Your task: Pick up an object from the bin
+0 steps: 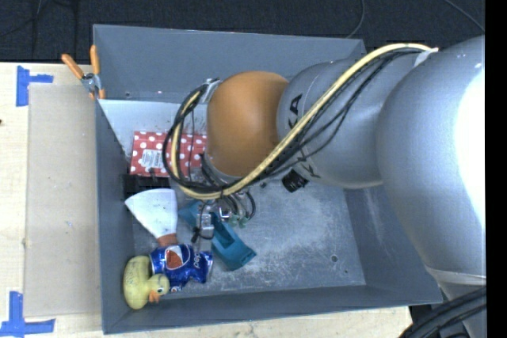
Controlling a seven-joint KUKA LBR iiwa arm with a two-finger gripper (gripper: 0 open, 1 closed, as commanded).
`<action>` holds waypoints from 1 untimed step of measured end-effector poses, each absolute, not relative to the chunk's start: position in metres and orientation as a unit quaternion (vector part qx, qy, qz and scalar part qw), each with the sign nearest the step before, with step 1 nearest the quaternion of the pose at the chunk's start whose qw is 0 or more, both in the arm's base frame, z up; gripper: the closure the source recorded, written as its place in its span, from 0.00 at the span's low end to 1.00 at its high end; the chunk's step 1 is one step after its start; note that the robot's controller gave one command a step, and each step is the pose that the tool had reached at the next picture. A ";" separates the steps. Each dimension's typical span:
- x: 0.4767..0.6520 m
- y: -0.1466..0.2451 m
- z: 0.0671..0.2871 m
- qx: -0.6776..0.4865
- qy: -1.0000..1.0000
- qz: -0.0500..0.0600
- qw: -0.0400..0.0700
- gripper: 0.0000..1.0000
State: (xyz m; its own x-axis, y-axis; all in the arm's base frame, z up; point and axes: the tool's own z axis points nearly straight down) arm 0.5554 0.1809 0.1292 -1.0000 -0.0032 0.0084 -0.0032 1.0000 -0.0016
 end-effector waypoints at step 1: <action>0.557 0.180 0.134 0.000 -1.000 0.000 0.001 0.00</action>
Offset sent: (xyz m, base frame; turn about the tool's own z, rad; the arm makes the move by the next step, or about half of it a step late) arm -0.0338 -0.0946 -0.0592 -0.1563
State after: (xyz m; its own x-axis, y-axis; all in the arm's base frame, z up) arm 0.5570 0.1803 0.1337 -1.0000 0.0007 0.0021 0.0007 1.0000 -0.0002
